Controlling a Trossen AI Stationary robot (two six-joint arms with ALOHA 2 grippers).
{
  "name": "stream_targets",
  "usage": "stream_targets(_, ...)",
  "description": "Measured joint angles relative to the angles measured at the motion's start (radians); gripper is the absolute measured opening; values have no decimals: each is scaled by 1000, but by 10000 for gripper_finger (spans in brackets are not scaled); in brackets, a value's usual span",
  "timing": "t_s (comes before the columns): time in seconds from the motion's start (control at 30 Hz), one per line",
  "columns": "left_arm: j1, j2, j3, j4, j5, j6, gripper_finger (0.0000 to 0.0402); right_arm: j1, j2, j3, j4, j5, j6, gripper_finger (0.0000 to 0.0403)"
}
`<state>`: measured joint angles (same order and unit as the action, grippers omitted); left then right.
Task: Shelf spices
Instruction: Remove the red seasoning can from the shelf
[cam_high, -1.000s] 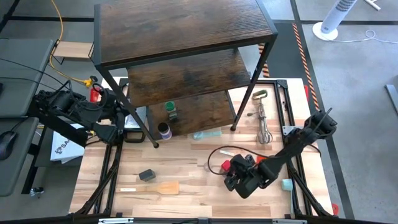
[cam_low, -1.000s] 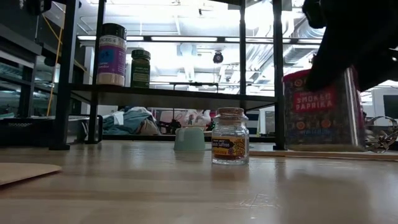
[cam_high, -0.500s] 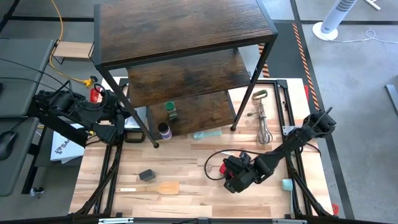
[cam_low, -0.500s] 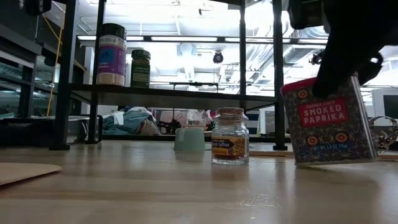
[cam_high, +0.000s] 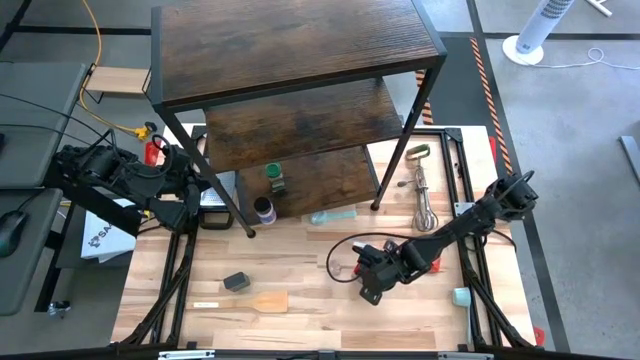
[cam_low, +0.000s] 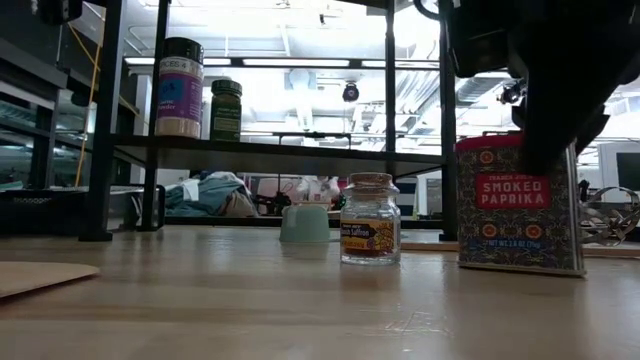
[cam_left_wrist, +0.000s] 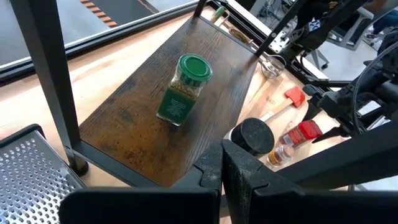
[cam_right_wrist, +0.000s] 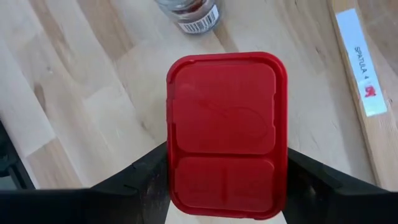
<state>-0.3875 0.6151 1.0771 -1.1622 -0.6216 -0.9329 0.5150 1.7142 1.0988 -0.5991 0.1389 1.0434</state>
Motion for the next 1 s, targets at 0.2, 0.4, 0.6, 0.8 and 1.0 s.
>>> stream_targets(0.2,0,0,0,-1,12,0,0,-27,-17,0,-4,-8,-62,230)
stream_targets(0.4,0,0,0,-1,12,1,0,-60,-29,0,-16,-97,-124,229)
stream_targets(0.6,0,0,0,-2,12,2,0,-79,-29,0,70,-96,-163,229)
stream_targets(0.8,0,0,0,-1,12,-5,0,-104,-29,0,38,-47,-170,238)
stream_targets(1.0,0,0,0,-1,15,-8,0,-112,-29,0,35,-63,-181,265)
